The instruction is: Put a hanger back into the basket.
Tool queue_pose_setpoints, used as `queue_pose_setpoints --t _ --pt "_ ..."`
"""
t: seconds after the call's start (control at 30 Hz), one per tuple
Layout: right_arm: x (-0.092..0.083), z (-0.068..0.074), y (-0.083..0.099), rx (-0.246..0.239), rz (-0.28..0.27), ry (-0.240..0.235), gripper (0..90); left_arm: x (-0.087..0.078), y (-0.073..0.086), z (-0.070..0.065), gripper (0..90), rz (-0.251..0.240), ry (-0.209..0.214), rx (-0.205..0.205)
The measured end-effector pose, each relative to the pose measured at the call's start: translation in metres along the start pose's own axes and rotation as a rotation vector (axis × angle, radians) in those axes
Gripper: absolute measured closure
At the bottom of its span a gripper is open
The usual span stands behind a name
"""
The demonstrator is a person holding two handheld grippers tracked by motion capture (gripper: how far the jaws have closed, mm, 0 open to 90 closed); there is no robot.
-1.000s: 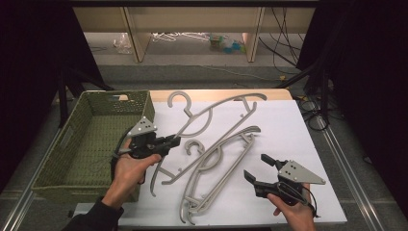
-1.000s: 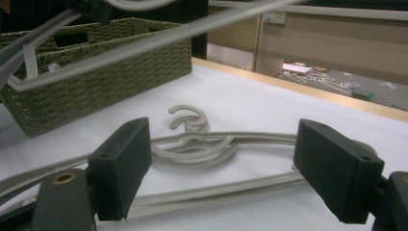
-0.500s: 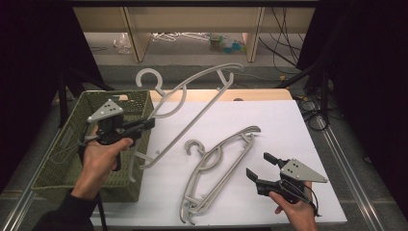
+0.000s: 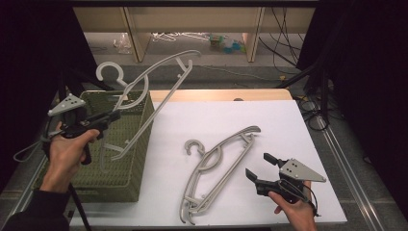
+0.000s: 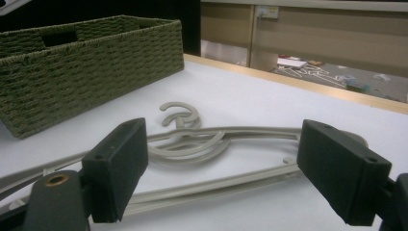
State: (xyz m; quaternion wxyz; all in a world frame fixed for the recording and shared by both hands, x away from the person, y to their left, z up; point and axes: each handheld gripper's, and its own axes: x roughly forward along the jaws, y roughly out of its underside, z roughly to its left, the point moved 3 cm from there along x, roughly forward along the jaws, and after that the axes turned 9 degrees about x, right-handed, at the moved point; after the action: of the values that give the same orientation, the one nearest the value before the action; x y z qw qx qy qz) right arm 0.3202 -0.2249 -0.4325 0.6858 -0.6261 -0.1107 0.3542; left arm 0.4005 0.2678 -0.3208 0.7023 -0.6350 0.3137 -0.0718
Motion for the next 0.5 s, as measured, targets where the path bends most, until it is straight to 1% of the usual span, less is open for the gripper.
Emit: queue_pose_setpoints --t 0.03,0.07,0.1,0.13,0.17,0.2,0.27,0.33,0.37,0.4,0.43,0.5 --pt "0.001 0.0 0.0 -0.001 0.001 0.0 18.7 -0.003 0.002 0.008 81.3 0.01 -0.015 0.001" --pt "0.001 0.0 0.001 0.004 0.007 -0.001 18.6 -0.004 0.004 0.013 81.3 0.011 -0.024 -0.005" --pt "0.001 0.0 0.001 0.004 0.007 -0.001 18.6 -0.004 0.004 0.013 81.3 0.011 -0.024 -0.005" --pt "0.001 0.0 0.001 0.004 0.006 -0.001 18.6 -0.006 0.005 0.017 81.3 0.012 -0.032 -0.009" --pt "0.001 0.0 0.001 0.003 0.006 -0.001 18.6 -0.008 0.008 0.026 81.3 0.015 -0.045 -0.01" --pt "0.003 0.001 0.001 0.012 -0.011 -0.015 18.7 -0.008 0.008 0.026 81.3 0.015 -0.045 -0.01" --pt "0.004 0.001 0.001 0.009 -0.015 -0.014 18.8 -0.011 0.011 0.035 81.3 0.023 -0.071 -0.003" --pt "0.004 0.001 0.002 0.012 -0.009 -0.011 19.0 -0.012 0.015 0.042 81.4 0.026 -0.09 -0.003" --pt "0.002 0.0 0.002 0.005 0.007 0.001 19.0 -0.012 0.018 0.047 81.3 0.026 -0.096 -0.01" --pt "0.002 0.0 0.002 0.005 0.006 0.001 18.9 -0.013 0.023 0.054 81.3 0.034 -0.104 -0.016" --pt "0.002 0.0 0.002 0.005 0.006 0.001 18.9 -0.013 0.023 0.054 81.4 0.034 -0.104 -0.016" --pt "0.002 -0.001 0.001 0.004 0.002 0.002 18.9 -0.015 0.028 0.06 81.3 0.044 -0.117 -0.02"
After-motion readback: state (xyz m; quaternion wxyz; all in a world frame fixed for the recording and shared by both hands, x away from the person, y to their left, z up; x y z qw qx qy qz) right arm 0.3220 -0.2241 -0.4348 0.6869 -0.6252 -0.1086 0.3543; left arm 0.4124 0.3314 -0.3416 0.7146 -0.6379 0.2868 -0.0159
